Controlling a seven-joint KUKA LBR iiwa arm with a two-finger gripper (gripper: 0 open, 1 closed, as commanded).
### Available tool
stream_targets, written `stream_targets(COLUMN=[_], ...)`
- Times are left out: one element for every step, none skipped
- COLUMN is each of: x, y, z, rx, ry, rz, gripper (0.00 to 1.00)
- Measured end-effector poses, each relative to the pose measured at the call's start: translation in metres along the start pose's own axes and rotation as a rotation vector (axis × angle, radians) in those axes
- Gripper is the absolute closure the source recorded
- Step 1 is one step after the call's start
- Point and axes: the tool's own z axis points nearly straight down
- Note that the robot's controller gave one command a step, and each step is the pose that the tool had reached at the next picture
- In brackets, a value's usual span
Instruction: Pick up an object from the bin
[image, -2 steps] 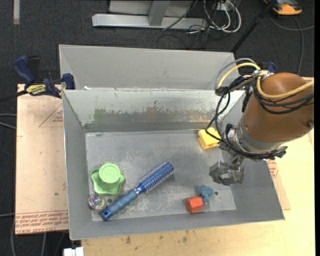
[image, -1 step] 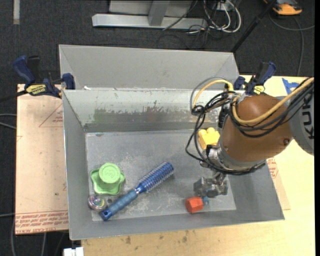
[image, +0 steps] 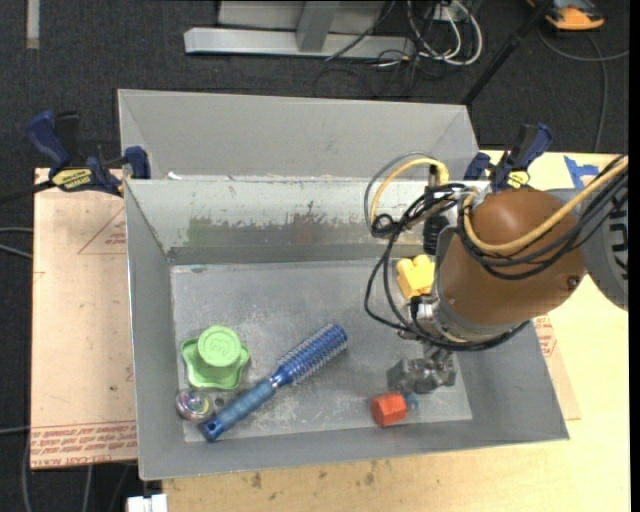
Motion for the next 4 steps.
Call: stream_targets(x=[-0.041, -0.045, -0.049, -0.049], y=[-0.005, -0.009, 0.006, 0.007], z=[-0.009, 0.012, -0.009, -0.008], rx=[0.0, -0.003, 0.0, -0.001], ry=[-0.001, 0.001, 0.0, 0.0], rz=[-0.143, 0.004, -0.159, -0.158], gripper=[1.0, 1.0, 1.0, 0.0])
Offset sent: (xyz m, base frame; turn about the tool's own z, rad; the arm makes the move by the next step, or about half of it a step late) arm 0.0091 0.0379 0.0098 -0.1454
